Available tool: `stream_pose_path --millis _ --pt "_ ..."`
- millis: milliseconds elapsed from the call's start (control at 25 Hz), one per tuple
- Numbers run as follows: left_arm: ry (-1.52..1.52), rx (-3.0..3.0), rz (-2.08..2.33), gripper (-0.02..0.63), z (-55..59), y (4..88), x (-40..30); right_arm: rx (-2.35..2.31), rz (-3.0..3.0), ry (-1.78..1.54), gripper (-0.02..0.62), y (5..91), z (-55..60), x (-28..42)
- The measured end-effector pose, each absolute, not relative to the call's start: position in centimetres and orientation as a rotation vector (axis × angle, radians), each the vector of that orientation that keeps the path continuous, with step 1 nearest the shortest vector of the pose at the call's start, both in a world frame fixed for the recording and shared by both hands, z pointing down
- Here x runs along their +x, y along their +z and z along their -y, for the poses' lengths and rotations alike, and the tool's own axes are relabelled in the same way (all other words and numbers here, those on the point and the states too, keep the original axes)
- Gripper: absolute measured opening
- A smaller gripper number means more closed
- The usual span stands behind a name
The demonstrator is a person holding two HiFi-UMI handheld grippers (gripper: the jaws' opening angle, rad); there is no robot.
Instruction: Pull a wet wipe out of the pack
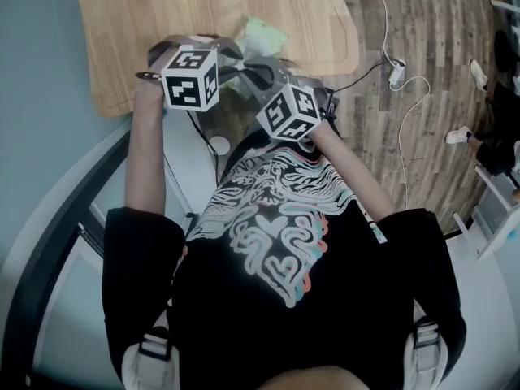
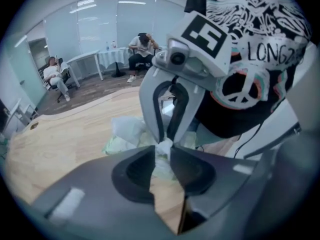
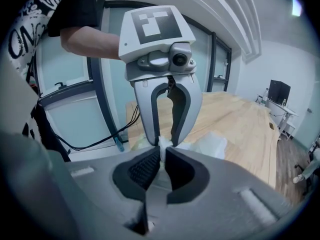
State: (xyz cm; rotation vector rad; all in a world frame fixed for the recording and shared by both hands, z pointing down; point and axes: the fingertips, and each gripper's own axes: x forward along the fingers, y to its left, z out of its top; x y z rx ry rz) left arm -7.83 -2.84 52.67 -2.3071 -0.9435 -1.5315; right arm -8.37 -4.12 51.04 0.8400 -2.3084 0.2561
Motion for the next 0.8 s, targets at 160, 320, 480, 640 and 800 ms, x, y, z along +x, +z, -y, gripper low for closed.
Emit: stream_pose_path --millis 160,320,480,640,800 --pt "-1.504 -2.318 0.934 0.069 2.67 52.77 -7.67 0.841 2.307 0.255 0.032 51.14 4.07 -8.14" --pt "-1.470 -2.274 0.925 0.045 2.22 52.55 -7.90 0.840 2.304 0.253 0.032 50.85 3.82 -8.29" --pt "-1.435 -2.212 0.951 0.021 2.19 52.98 -7.80 0.847 2.314 0.261 0.031 51.24 3.99 -8.03" --pt "-1.428 -2.202 0.969 0.005 2.21 52.89 -7.97 0.847 2.323 0.259 0.032 51.18 4.01 -8.18" --pt "-1.437 -2.211 0.980 0.002 2.30 52.60 -8.15 0.834 2.319 0.228 0.032 51.06 4.04 -8.43"
